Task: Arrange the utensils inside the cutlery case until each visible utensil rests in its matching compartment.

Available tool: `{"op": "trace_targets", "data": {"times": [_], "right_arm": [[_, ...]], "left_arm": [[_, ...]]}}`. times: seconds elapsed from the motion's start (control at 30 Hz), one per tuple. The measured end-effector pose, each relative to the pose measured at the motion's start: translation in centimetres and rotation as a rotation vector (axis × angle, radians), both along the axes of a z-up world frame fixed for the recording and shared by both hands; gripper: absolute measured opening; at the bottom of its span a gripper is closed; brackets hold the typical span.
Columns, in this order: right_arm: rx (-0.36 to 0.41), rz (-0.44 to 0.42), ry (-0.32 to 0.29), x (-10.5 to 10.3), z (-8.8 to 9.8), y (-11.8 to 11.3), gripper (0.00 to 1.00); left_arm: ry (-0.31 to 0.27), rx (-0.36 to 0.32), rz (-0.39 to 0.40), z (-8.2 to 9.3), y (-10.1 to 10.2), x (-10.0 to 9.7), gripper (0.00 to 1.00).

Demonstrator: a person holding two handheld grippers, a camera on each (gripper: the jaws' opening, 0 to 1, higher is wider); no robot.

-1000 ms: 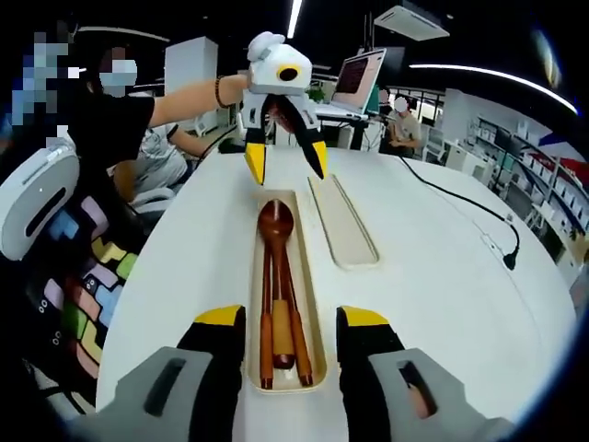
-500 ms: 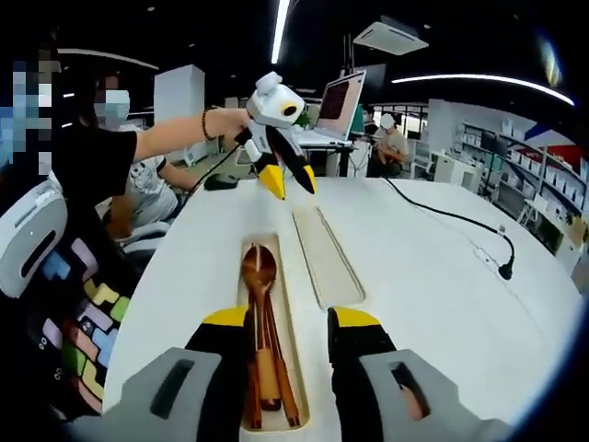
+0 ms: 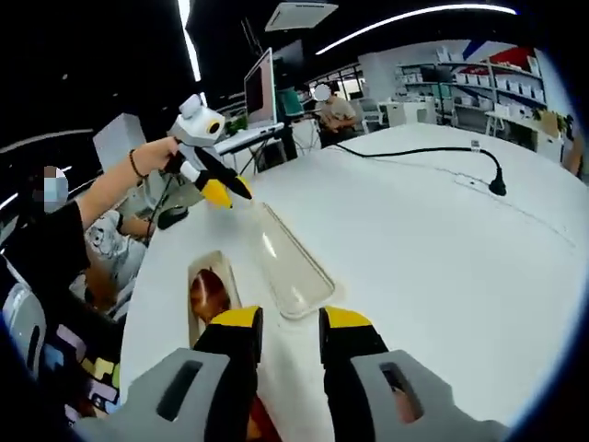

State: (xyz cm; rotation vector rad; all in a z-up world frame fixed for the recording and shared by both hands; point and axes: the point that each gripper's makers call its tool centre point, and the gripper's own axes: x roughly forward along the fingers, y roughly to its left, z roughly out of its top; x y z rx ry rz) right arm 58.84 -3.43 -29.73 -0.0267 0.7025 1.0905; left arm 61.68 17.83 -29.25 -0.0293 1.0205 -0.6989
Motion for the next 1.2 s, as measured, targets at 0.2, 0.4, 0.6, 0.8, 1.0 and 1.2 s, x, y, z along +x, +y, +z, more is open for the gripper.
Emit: {"op": "trace_targets", "data": {"times": [0.2, 0.4, 0.6, 0.8, 1.0, 1.2], "right_arm": [[0.006, -0.05, 0.067, 0.7, -0.8, 0.6, 0.21], [-0.021, -0.034, 0.087, 0.1, -1.6, 1.4, 0.21], [-0.036, -0.059, 0.098, 0.0, -1.9, 1.4, 0.18], [-0.06, -0.074, 0.111, 0.0, -2.3, 1.4, 0.17], [-0.076, -0.113, 0.12, 0.3, -2.6, 1.2, 0.1], [-0.064, -0.164, 0.139, 0.7, -2.7, 0.8, 0.06]], "left_arm": [[0.041, 0.004, 0.045, -1.0, 1.1, 0.6, 0.45], [0.072, -0.015, 0.063, -1.3, 1.2, 0.5, 0.43], [0.085, -0.024, 0.06, -1.3, 0.8, 0.3, 0.43], [0.095, -0.026, 0.067, -1.5, 0.7, 0.3, 0.42], [0.09, -0.039, 0.072, -1.2, 0.3, 0.3, 0.41], [0.096, -0.078, 0.102, -0.9, 0.4, 0.6, 0.39]]}}
